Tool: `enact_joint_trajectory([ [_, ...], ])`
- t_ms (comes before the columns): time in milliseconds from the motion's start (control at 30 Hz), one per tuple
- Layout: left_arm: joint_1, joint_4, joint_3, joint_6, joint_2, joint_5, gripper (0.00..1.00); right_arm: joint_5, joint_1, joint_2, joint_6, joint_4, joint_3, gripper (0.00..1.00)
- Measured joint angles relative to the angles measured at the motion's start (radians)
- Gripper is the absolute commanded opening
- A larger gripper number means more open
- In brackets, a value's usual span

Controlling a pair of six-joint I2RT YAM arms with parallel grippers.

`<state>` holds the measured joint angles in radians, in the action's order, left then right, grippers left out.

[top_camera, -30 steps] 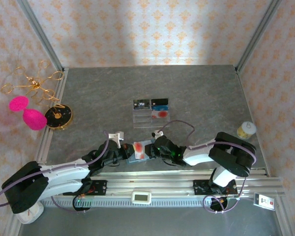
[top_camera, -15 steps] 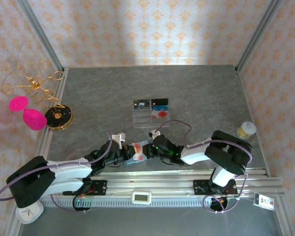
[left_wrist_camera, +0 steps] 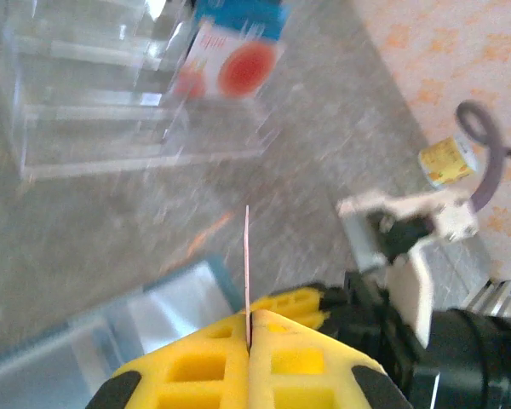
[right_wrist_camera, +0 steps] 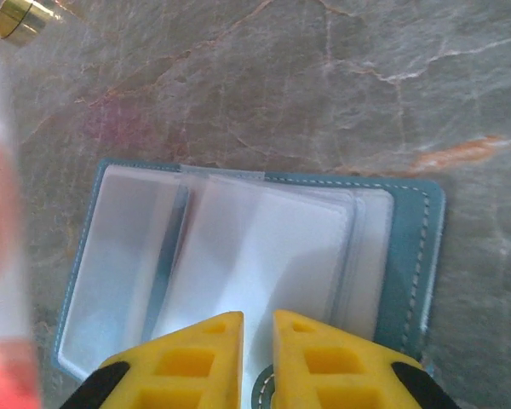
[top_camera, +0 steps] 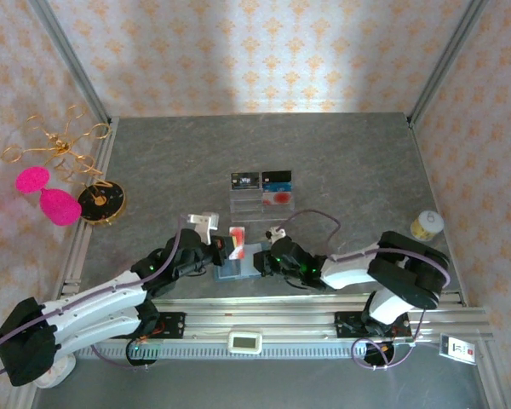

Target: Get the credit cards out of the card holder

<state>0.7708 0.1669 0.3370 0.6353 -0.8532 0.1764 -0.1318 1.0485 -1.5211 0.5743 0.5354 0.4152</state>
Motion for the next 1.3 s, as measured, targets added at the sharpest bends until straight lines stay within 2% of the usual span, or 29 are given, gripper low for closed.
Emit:
enact_joint_trajectory([
  [133,-0.059,-0.006,0.087,-0.151,-0.035,0.071,0.0,0.066,0.0,0.129,-0.036,-0.09,-0.024,0.19],
  [300,-0.133,-0.031,0.233,-0.336,-0.149,0.222,0.0,0.157,0.0,0.361,-0.051,-0.182,-0.056,0.21],
  [433,-0.145,-0.099,0.427,-0.478,-0.299,0.333,0.0,0.229,0.0,0.519,-0.034,-0.279,-0.098,0.22],
  [533,-0.145,-0.227,0.634,-0.619,-0.435,0.374,0.0,0.262,0.0,0.589,-0.014,-0.359,-0.121,0.22],
  [767,-0.145,-0.593,1.147,-0.967,-0.767,0.399,0.0,0.287,-0.002,0.68,0.032,-0.478,-0.17,0.22],
  [967,-0.145,-0.883,1.487,-1.171,-1.049,0.393,0.0,0.29,-0.014,0.673,0.043,-0.541,-0.17,0.23],
  [1100,-0.144,-0.986,1.55,-1.246,-1.153,0.383,0.0,0.29,-0.04,0.642,0.042,-0.573,-0.164,0.23],
  [1300,-0.106,-1.065,1.587,-1.293,-1.215,0.293,0.0,0.289,-0.069,0.62,0.042,-0.586,-0.154,0.23],
])
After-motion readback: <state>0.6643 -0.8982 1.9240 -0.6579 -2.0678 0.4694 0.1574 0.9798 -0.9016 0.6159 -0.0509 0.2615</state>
